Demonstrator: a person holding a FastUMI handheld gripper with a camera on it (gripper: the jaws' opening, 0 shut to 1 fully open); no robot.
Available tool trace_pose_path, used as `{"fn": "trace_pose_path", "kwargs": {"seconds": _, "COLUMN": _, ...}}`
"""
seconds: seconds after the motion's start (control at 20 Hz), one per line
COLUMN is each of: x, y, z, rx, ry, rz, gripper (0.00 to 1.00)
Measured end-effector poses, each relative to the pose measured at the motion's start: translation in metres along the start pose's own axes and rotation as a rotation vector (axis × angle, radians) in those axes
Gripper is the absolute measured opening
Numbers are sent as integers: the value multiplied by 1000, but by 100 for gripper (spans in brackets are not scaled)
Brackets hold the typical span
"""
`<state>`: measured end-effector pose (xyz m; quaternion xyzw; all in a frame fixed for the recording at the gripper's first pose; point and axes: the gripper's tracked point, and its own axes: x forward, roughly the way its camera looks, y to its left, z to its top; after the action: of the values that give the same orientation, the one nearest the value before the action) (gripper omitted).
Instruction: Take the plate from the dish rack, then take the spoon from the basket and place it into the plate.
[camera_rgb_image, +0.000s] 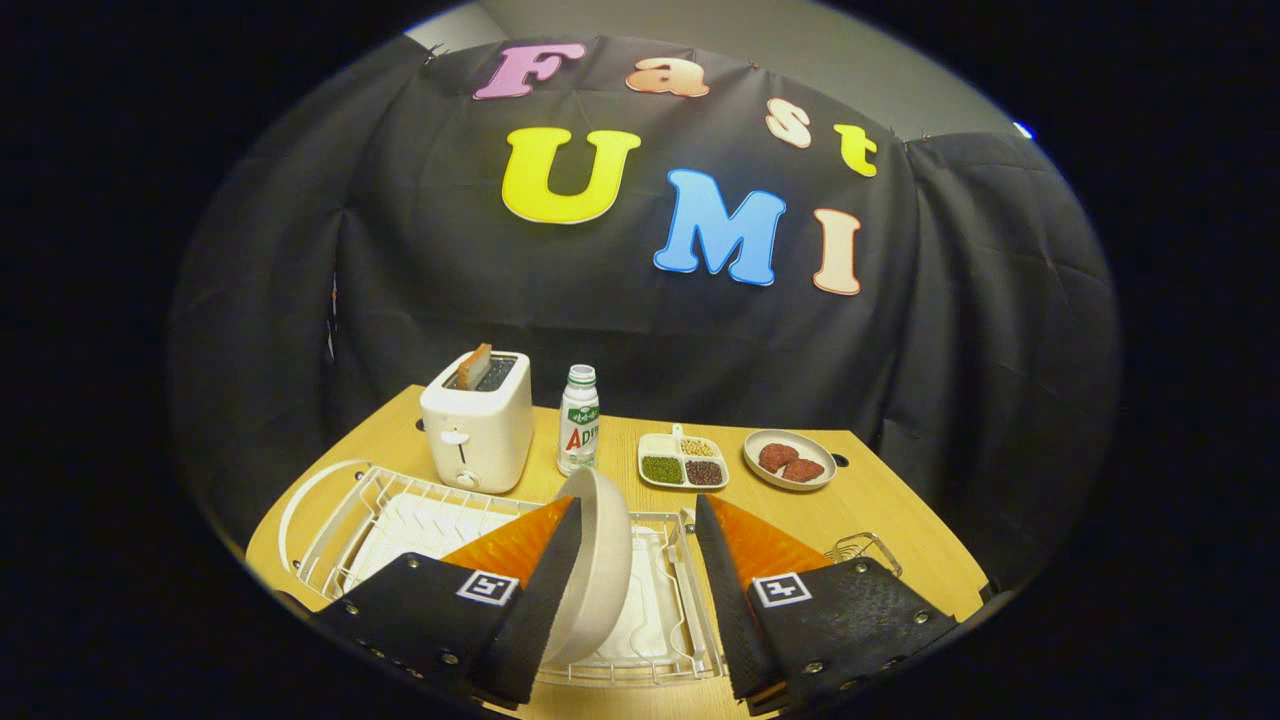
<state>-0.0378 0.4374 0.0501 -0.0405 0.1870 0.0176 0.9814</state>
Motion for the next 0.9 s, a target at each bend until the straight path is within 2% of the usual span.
{"fn": "trace_pose_path", "kwargs": {"seconds": 0.05, "x": 5, "y": 7, "z": -1, "rx": -6, "ry": 13, "rz": 4, "gripper": 71}}
{"fn": "trace_pose_path", "kwargs": {"seconds": 0.2, "x": 19, "y": 16, "z": -10, "rx": -27, "ry": 47, "rz": -3, "gripper": 56}}
{"fn": "trace_pose_path", "kwargs": {"seconds": 0.35, "x": 25, "y": 18, "z": -15, "rx": -44, "ry": 68, "rz": -32, "gripper": 56}}
{"fn": "trace_pose_path", "kwargs": {"seconds": 0.4, "x": 26, "y": 16, "z": -15, "rx": -50, "ry": 71, "rz": -42, "gripper": 45}}
{"fn": "trace_pose_path", "kwargs": {"seconds": 0.45, "x": 28, "y": 15, "z": -15, "rx": -52, "ry": 73, "rz": -48, "gripper": 39}}
{"fn": "trace_pose_path", "kwargs": {"seconds": 0.5, "x": 30, "y": 13, "z": -16, "rx": -62, "ry": 77, "rz": -63, "gripper": 28}}
{"fn": "trace_pose_path", "kwargs": {"seconds": 0.6, "x": 27, "y": 11, "z": -13, "rx": -94, "ry": 91, "rz": -96, "gripper": 23}}
{"fn": "trace_pose_path", "kwargs": {"seconds": 0.7, "x": 27, "y": 3, "z": -16, "rx": -137, "ry": 118, "rz": -152, "gripper": 14}}
{"fn": "trace_pose_path", "kwargs": {"seconds": 0.75, "x": 29, "y": -2, "z": -18, "rx": -161, "ry": 121, "rz": -182, "gripper": 13}}
{"fn": "trace_pose_path", "kwargs": {"seconds": 0.8, "x": 32, "y": -2, "z": -18, "rx": -187, "ry": 129, "rz": -190, "gripper": 6}}
{"fn": "trace_pose_path", "kwargs": {"seconds": 0.9, "x": 31, "y": 2, "z": -11, "rx": -230, "ry": 123, "rz": -200, "gripper": 6}}
